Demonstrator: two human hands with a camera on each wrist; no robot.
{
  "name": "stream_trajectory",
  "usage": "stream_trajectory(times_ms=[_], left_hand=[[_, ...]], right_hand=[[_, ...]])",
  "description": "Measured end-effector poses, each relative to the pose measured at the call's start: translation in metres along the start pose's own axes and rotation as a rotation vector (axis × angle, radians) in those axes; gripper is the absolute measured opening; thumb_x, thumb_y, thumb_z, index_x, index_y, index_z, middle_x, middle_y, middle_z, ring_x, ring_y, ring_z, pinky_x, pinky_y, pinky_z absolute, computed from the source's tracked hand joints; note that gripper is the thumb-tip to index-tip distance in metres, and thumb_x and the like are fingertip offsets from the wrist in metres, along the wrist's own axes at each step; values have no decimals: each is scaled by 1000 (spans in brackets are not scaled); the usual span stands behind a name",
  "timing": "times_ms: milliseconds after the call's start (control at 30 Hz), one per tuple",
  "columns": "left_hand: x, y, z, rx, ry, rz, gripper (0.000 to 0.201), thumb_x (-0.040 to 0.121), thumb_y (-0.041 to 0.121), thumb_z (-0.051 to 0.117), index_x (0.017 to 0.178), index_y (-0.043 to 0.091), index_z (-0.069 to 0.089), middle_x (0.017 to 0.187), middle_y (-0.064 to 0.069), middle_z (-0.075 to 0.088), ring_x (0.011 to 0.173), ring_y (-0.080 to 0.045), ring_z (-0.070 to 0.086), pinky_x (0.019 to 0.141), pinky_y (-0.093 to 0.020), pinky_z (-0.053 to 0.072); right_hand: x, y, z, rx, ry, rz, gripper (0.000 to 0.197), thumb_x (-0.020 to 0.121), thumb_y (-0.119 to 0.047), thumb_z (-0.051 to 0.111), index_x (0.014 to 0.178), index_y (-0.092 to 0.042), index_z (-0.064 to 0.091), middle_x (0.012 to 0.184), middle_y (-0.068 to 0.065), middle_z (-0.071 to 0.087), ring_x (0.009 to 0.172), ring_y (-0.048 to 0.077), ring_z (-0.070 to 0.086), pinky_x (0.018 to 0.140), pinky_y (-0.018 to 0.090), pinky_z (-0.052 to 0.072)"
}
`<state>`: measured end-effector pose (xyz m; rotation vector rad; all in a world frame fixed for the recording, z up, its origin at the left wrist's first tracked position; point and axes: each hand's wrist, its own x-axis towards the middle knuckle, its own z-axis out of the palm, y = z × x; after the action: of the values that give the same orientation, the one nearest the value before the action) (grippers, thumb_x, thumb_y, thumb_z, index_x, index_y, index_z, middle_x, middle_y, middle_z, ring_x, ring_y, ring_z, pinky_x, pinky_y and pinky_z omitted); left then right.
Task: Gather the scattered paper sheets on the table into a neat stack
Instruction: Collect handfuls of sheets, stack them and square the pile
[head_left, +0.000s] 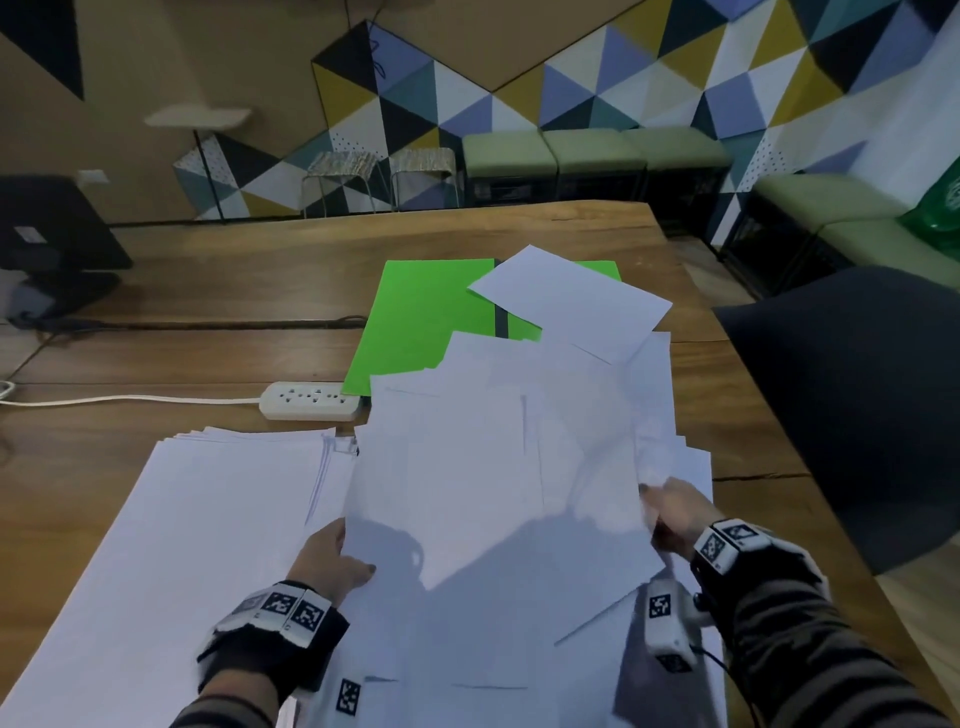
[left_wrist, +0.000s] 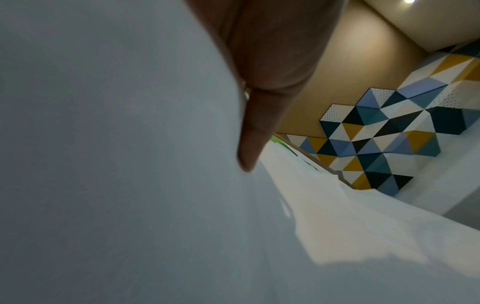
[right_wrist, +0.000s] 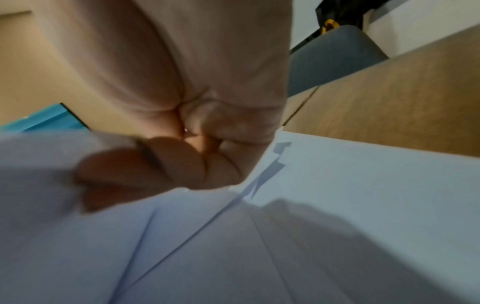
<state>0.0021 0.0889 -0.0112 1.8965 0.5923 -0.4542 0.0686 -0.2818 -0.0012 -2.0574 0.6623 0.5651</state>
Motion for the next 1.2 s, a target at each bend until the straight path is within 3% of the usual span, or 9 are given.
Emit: stream_trajectory(times_ms=[67,233,333,467,667,900,967,1033,1200], left_hand=[[0,4,0,7,-28,18,34,75,-11,60,93,18,59,90,-10,67,81,-26,63,70,-32,52],[12,1,8,-28,-60,-10,55,51,14,64,104,1,62,102,-23,67,97,-39,63,91,-55,50],[18,5,14,54,63,-22,39,70,5,64,108,3,60,111,-21,64,103,-36,60,92,-47,50],[21,16,30,284,84,-10,48,82,10,59,130,11,49,127,-12,57,116,-32,53,98,-39,45],[24,38,50,535,192,-36,45,82,17,54,127,23,47,136,-10,38,123,-33,40,99,-34,40],[30,50,55,323,265,57,45,76,19,67,119,20,52,132,-13,40,112,-32,49,96,-35,41],[31,47,54,187,273,167,36,77,13,67,109,21,51,130,-14,42,101,-25,50,93,-31,41],[31,44,54,53,274,241,35,80,13,67,107,23,48,128,-14,46,99,-27,54,93,-34,45],[40,38,37,84,408,123,42,86,20,63,124,10,47,126,-16,52,112,-33,53,97,-40,43]], right_hand=[[7,-8,1,5,-53,-49,31,93,-27,49,79,0,51,75,14,55,76,28,54,72,32,41],[14,-18,11,64,7,-72,23,92,-14,52,104,3,61,92,11,62,94,32,60,82,33,44],[13,-22,17,170,168,-44,33,95,-20,47,118,3,57,113,20,61,97,33,58,86,35,46],[7,-31,45,268,-54,-19,62,94,-47,40,130,3,44,106,16,58,77,25,54,69,32,42],[14,-27,62,85,-24,-170,57,82,-28,68,128,-6,41,127,6,51,122,26,48,104,36,38],[7,-26,77,-35,-185,-253,37,79,-10,69,112,-9,50,114,7,60,107,23,57,91,24,47],[3,-22,71,57,-187,-267,25,82,0,63,101,-11,53,98,5,62,91,19,58,67,9,48],[3,-15,63,144,-156,-271,22,81,7,59,97,-8,56,92,8,62,85,19,57,59,15,46],[14,21,44,373,-45,-257,58,61,-20,86,110,-4,57,111,18,64,106,31,59,95,42,47]])
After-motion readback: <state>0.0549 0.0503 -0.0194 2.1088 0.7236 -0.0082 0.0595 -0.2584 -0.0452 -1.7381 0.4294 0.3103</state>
